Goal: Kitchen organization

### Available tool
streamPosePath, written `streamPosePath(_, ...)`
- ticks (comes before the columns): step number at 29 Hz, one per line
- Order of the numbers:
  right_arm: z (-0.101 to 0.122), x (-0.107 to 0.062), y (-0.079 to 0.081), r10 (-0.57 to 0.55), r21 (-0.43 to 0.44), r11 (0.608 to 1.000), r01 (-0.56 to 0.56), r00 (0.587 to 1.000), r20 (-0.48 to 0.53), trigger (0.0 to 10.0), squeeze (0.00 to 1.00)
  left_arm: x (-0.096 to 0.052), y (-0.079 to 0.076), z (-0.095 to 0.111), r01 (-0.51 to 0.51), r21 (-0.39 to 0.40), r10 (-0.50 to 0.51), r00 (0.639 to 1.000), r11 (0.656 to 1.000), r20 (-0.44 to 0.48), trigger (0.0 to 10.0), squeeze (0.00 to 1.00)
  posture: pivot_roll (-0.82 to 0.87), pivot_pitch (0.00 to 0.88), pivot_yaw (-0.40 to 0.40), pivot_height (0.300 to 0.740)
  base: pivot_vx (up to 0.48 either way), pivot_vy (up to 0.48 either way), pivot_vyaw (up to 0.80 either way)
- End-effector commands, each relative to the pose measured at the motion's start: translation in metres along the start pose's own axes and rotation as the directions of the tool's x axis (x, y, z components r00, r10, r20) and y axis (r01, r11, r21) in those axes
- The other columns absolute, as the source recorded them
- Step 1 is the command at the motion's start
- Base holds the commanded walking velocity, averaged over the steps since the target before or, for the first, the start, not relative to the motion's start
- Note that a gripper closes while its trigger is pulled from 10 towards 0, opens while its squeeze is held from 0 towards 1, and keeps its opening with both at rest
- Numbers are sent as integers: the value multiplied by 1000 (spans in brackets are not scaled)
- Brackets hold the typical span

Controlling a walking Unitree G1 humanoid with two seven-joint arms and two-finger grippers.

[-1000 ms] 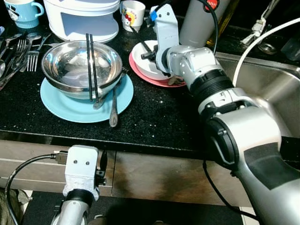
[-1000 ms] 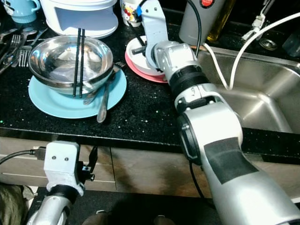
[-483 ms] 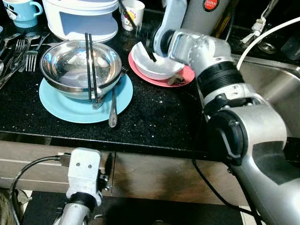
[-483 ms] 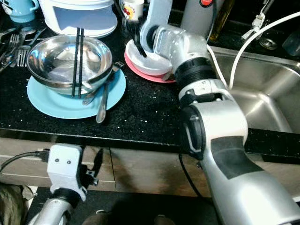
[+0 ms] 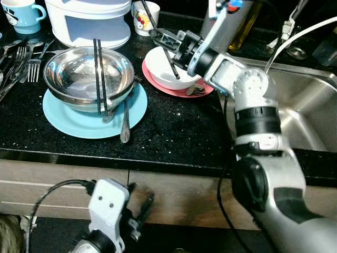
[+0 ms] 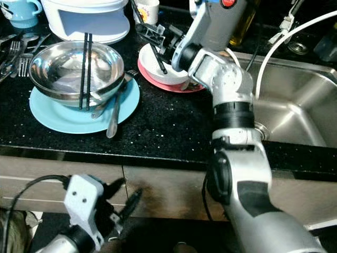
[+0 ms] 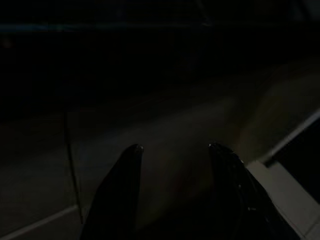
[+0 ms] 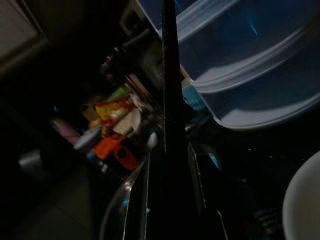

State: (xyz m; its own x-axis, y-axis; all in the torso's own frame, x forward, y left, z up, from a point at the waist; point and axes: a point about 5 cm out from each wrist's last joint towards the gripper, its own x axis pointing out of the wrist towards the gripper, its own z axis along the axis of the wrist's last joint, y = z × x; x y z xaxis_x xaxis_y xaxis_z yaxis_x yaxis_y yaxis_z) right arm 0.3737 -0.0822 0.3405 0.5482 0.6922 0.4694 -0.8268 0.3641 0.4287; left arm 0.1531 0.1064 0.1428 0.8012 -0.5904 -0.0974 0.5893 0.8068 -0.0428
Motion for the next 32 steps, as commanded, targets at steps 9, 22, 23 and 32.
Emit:
streamPosePath(9,-7,-37,-12,-114,61,993,106,983,147,10000,0,29,21,8,-66,43,64,996,997,58,10000,0,149,35,-43,740,0,0,0)
streamPosePath(22,3,-57,-22,-245,6,968,251,940,236,10000,0,38,24,7,-43,64,39,997,997,60,10000,0,144,26,-13,740,0,0,-604)
streamPosePath(23,6,-57,-22,-251,-7,965,261,936,247,10000,0,38,24,7,-41,65,37,997,997,60,10000,0,144,25,-14,740,0,0,0)
streamPosePath(32,-1,-53,-26,-347,-254,887,386,919,186,10000,0,41,34,9,-128,60,122,988,990,91,10000,0,139,19,-17,740,0,0,0)
